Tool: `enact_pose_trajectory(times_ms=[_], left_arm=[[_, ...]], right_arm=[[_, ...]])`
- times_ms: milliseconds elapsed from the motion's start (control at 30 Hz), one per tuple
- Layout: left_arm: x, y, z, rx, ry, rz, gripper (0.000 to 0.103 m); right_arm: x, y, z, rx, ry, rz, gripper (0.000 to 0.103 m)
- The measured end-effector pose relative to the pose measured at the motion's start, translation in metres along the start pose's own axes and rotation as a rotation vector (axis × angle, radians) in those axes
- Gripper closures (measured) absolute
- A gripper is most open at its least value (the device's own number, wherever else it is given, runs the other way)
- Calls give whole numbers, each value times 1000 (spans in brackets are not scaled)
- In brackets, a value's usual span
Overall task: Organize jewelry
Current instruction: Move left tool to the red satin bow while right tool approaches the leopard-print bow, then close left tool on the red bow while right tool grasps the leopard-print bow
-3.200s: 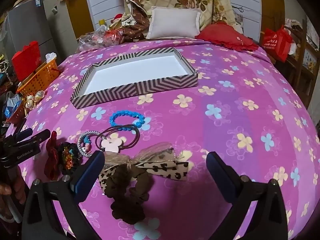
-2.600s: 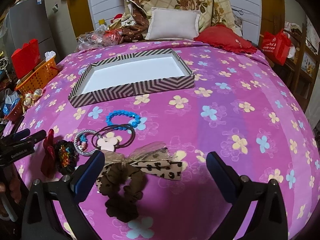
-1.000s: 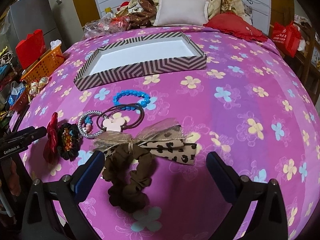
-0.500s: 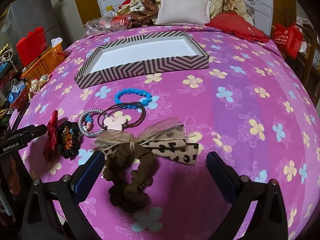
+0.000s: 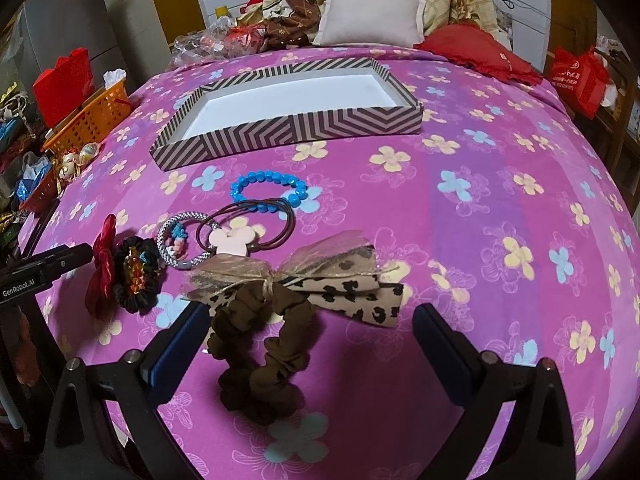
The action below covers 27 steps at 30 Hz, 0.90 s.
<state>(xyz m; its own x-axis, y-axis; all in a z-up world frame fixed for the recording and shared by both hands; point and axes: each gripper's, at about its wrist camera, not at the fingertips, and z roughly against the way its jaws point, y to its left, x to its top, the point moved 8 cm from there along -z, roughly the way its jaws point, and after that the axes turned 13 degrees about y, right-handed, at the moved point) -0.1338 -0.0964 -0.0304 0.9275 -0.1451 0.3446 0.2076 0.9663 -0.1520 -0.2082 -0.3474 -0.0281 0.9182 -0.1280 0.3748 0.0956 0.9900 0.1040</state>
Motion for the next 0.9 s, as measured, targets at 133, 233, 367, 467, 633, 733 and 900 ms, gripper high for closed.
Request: enact_pose_trajectory(times_ms=[133, 233, 367, 467, 633, 733, 900], left_arm=[[0, -5, 1, -28, 5, -5, 45], [1, -10, 1, -38, 2, -14, 45], [2, -16, -5, -41, 18, -31, 45], [2, -19, -8, -46, 25, -39, 50], [1, -23, -13, -76, 46, -44, 70], [-2, -25, -14, -86, 53, -61, 100], [-5, -26, -9, -112, 37, -81, 103]], right_arm=[[0, 1, -5, 0, 7, -1, 0], [0, 4, -9, -4, 12, 15, 0], [2, 8, -14, -19, 11, 39, 0], [3, 9, -14, -25, 1, 50, 1], [5, 10, -17, -9, -3, 55, 11], [4, 13, -23, 14, 5, 60, 26], [3, 18, -22, 72, -10, 77, 65]])
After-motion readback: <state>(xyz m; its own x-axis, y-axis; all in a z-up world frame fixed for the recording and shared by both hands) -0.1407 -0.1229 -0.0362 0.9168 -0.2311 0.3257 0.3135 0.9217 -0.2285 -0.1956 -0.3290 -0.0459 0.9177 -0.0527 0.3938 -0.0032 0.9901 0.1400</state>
